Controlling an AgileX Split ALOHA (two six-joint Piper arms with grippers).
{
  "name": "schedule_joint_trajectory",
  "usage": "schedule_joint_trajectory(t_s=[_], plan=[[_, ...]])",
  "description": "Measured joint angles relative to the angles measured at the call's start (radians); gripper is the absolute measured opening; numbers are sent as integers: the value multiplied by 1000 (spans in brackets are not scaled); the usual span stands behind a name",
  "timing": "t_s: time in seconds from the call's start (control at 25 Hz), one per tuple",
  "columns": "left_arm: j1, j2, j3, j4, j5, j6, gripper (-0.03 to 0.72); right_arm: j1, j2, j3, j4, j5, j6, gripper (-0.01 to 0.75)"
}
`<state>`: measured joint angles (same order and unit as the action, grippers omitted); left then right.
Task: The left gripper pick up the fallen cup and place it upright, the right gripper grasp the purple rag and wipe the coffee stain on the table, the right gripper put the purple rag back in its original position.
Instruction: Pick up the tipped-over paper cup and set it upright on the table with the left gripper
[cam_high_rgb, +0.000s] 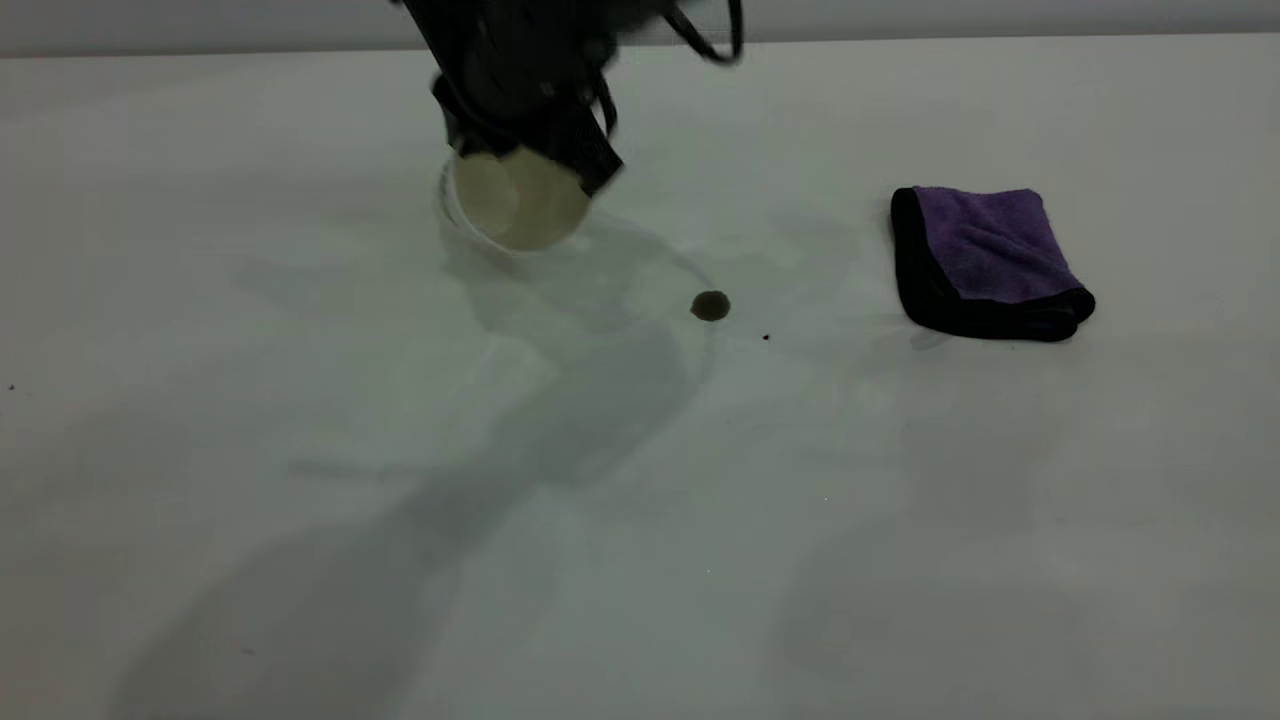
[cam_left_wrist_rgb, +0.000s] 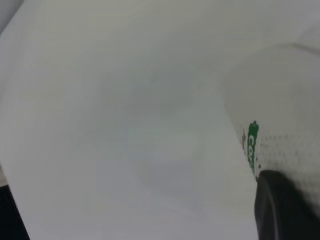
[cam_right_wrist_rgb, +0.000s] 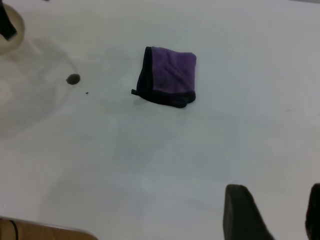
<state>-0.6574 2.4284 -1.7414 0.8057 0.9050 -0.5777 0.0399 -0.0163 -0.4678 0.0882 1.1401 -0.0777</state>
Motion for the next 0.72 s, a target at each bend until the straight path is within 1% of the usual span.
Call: schedule_joint_trajectory(t_s=[0.12,0.24,0.32,0.44,0.52,0.6,0.72], plan=[[85,-34,-83,-202,41,239,6,0,0,0,0,0,0,346],[189,-35,-164,-477,81,456,6,0,0,0,0,0,0,346],[265,-22,-210,-655,99,571,6,0,0,0,0,0,0,346],[356,2,-241,-835,134,689,6,0,0,0,0,0,0,346],[401,19,-244,-911,157,728,6,0,0,0,0,0,0,346],[432,40,-244,-936,173,737,6,0,0,0,0,0,0,346],[445,64,-244,-944,177,742,6,0,0,0,0,0,0,346]])
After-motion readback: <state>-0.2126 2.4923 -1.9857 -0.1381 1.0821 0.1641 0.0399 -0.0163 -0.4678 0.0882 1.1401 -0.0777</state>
